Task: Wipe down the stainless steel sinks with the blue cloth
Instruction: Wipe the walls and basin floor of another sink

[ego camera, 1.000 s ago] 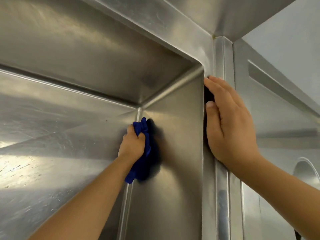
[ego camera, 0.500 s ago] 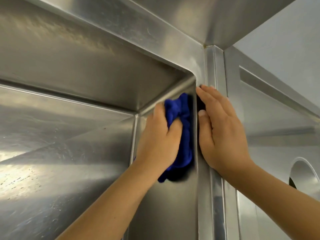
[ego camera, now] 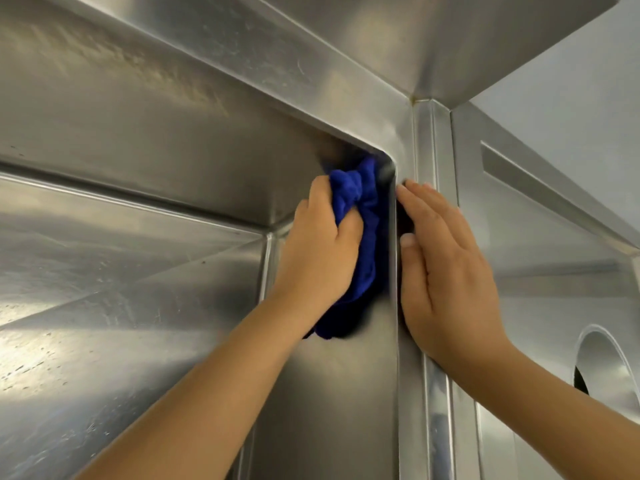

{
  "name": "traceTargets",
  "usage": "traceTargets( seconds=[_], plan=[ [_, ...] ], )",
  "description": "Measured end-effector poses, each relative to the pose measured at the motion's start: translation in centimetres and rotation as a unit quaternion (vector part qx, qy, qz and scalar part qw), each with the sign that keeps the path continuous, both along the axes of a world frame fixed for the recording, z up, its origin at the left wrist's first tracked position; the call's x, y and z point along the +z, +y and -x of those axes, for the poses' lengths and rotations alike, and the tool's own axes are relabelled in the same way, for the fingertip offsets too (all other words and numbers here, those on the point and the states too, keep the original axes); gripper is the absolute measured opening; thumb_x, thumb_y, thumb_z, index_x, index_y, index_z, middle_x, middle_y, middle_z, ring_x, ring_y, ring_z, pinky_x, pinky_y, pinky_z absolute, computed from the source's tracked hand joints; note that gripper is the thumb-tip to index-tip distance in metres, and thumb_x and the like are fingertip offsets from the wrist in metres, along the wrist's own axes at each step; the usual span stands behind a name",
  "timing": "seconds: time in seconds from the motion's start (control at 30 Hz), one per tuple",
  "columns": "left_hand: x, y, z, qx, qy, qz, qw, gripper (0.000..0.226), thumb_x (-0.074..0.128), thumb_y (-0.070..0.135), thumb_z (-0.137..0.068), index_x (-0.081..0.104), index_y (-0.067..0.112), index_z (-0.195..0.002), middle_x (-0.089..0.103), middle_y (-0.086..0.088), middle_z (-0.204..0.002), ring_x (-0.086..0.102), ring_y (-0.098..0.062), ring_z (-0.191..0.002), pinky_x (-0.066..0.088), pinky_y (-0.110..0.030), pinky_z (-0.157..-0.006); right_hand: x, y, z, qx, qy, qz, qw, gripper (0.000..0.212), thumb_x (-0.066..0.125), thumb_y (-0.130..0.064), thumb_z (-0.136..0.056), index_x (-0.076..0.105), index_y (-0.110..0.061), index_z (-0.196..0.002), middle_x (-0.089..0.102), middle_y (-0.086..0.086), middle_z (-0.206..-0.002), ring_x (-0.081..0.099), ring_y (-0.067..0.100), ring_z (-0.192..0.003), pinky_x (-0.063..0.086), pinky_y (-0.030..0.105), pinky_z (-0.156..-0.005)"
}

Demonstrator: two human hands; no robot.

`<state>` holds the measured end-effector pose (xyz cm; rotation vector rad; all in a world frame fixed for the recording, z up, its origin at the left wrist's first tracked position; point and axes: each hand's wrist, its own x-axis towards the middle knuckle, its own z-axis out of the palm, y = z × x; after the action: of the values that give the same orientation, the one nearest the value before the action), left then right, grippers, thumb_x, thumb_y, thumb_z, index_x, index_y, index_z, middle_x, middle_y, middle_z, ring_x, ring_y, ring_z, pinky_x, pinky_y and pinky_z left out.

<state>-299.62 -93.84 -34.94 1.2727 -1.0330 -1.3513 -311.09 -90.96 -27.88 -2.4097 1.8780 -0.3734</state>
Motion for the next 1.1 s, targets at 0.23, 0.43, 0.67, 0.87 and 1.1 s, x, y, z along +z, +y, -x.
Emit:
traceTargets(
  seconds=[0.23, 0.43, 0.67, 0.87, 1.1],
  plan=[
    [-5.7, -1.1, 0.1, 0.000, -0.072, -0.038, 0.997, 0.014, 0.038, 0.026, -0.086, 0.038, 0.018, -0.098, 0.055, -0.019, -0.103, 0.053, -0.041, -0.092, 0.045, -0.047, -0.082, -0.1, -0.1, 0.1, 0.002, 0.016, 0.009, 1.000, 0.045, 0.032, -0.017, -0.097, 0.047, -0.009, -0.139, 0.048, 0.005, -0.143, 0.034, 0.016, -0.137, 0.036, 0.053, -0.109],
    [-12.5, -1.0, -0.3, -0.093, -0.244, -0.156, 0.953, 0.031, 0.043, 0.016, -0.096, 0.038, 0.004, -0.124, 0.047, -0.028, -0.124, 0.049, -0.048, -0.108, 0.039, -0.049, -0.086, 0.1, -0.4, 0.5, 0.014, -0.011, 0.007, 1.000, 0.045, 0.032, -0.020, -0.097, 0.050, -0.009, -0.137, 0.049, 0.001, -0.141, 0.037, 0.013, -0.137, 0.033, 0.042, -0.111],
    [-14.1, 4.3, -5.5, -0.201, -0.345, -0.097, 0.912, 0.057, 0.063, 0.031, -0.089, 0.036, 0.016, -0.137, 0.052, -0.015, -0.124, 0.051, -0.035, -0.111, 0.045, -0.048, -0.093, 0.2, -0.3, 0.2, 0.004, 0.012, 0.002, 1.000, 0.044, 0.034, -0.017, -0.097, 0.049, -0.008, -0.137, 0.049, 0.006, -0.141, 0.039, 0.019, -0.134, 0.031, 0.040, -0.113],
    [-11.1, 4.9, -11.6, -0.355, -0.382, 0.004, 0.853, 0.112, 0.080, 0.040, -0.072, 0.002, 0.033, -0.152, 0.035, -0.001, -0.148, 0.036, -0.026, -0.130, 0.041, -0.042, -0.102, 1.0, 0.2, -0.4, 0.003, 0.029, -0.044, 0.999, 0.051, 0.029, -0.018, -0.093, 0.044, -0.009, -0.141, 0.044, 0.009, -0.146, 0.035, 0.024, -0.138, 0.022, 0.045, -0.117],
    [-8.8, 5.4, -18.0, -0.420, -0.569, 0.027, 0.707, 0.109, 0.070, 0.050, -0.080, -0.008, 0.027, -0.153, 0.000, 0.000, -0.162, -0.004, -0.023, -0.148, 0.008, -0.043, -0.119, -1.4, 2.8, -7.8, 0.196, 0.104, -0.037, 0.974, 0.059, 0.040, 0.001, -0.077, 0.052, -0.005, -0.135, 0.055, 0.014, -0.137, 0.049, 0.030, -0.129, 0.033, 0.050, -0.109]
  ],
)
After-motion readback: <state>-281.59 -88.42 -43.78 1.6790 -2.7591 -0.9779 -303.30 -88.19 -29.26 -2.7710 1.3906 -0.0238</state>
